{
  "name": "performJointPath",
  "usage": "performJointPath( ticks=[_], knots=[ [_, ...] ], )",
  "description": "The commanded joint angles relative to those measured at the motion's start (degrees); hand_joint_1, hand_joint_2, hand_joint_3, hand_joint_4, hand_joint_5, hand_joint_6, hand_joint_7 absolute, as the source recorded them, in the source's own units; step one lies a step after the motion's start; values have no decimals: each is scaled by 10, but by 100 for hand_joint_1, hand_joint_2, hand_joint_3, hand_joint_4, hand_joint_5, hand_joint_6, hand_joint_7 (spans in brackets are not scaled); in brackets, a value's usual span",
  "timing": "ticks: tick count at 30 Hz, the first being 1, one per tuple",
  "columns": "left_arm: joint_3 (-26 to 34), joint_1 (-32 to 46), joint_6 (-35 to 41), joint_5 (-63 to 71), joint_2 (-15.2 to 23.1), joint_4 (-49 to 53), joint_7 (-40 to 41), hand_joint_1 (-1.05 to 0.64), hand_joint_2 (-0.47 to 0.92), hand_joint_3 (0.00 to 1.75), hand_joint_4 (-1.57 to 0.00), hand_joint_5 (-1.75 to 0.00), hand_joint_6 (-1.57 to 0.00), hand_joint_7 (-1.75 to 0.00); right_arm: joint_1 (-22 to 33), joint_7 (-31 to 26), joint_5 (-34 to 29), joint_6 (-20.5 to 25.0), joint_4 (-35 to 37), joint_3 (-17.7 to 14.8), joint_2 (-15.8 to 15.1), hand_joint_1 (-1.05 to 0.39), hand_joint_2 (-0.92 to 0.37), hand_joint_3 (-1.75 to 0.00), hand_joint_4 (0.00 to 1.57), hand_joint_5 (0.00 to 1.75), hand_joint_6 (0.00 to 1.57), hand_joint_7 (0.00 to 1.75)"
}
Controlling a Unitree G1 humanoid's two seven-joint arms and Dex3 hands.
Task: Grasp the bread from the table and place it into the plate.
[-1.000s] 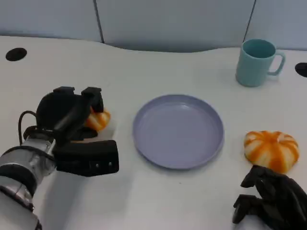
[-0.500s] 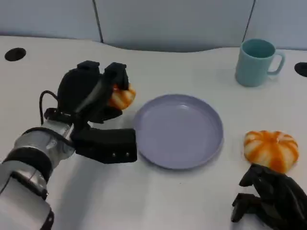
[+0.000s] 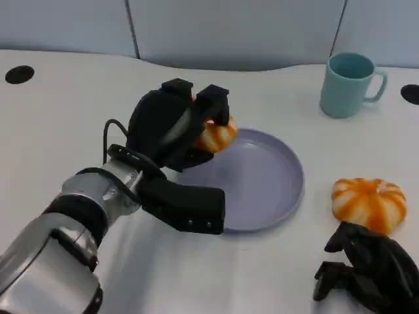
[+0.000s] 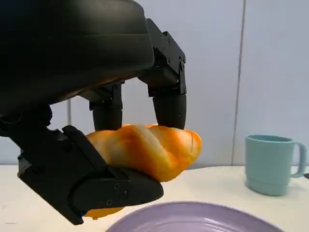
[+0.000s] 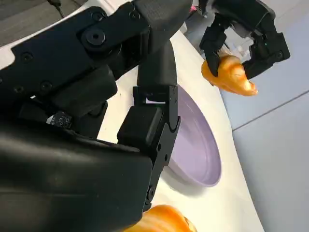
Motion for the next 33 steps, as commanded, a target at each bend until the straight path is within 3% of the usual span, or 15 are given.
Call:
performJointPath(
  ticks=[1,5,6,7,9,14,20,24,26,28,31,33],
  knots=[
    [-15,-27,-10,8,-27,0,-28,-20,56,102,-90,-175,-68,-175,2,-3,-1,-1,0,1,-2,-85,-75,0,141,84,121,87],
    [-17,-32,-10,3,-40,3,-66,-27,64,85,-90,-175,-67,-175,4,-10,-5,-1,-6,5,0,-85,-75,0,141,84,120,87],
    [-15,-31,-12,0,-44,3,-70,-28,65,80,-90,-175,-68,-171,4,-8,-4,-3,-5,6,1,-85,-75,0,141,84,120,87],
    [-14,-30,-14,-2,-47,4,-73,-30,67,72,-91,-175,-71,-157,5,-9,-5,-4,-5,6,2,-85,-75,0,141,84,120,87],
    [-14,-29,-12,-1,-53,6,-70,-28,75,64,-93,-175,-72,-167,6,-12,-6,-5,-7,8,4,-85,-75,0,142,83,121,86],
    [-14,-33,-10,-2,-60,11,-97,-27,70,86,-95,-175,-76,-174,8,-17,-7,0,-14,12,5,-86,-74,0,143,83,123,84],
    [-13,-37,6,-3,-70,16,-128,-28,60,83,-94,-175,-71,-171,9,-16,-9,-7,-12,15,8,-84,-75,0,143,83,123,83],
    [-4,-37,8,-13,-73,19,-165,-26,63,75,-87,-175,-69,-166,11,-23,-9,-2,-17,16,11,-85,-74,0,144,81,124,82],
    [2,-36,5,-20,-73,20,-182,-24,66,81,-85,-175,-69,-167,13,-24,-11,-5,-19,17,12,-85,-74,0,145,81,125,82],
    [9,-36,7,-31,-74,22,-217,-25,66,74,-77,-163,-69,-147,14,-25,-11,-5,-20,18,13,-85,-74,0,145,80,124,81],
    [14,-36,8,-40,-72,23,-252,-31,81,33,-72,-123,-74,-99,14,-25,-10,-3,-22,18,13,-85,-75,-1,146,79,124,81],
    [17,-36,17,-42,-73,23,-280,-31,90,21,-66,-104,-69,-75,14,-27,-8,1,-23,17,14,-85,-74,0,146,78,124,81]
  ],
)
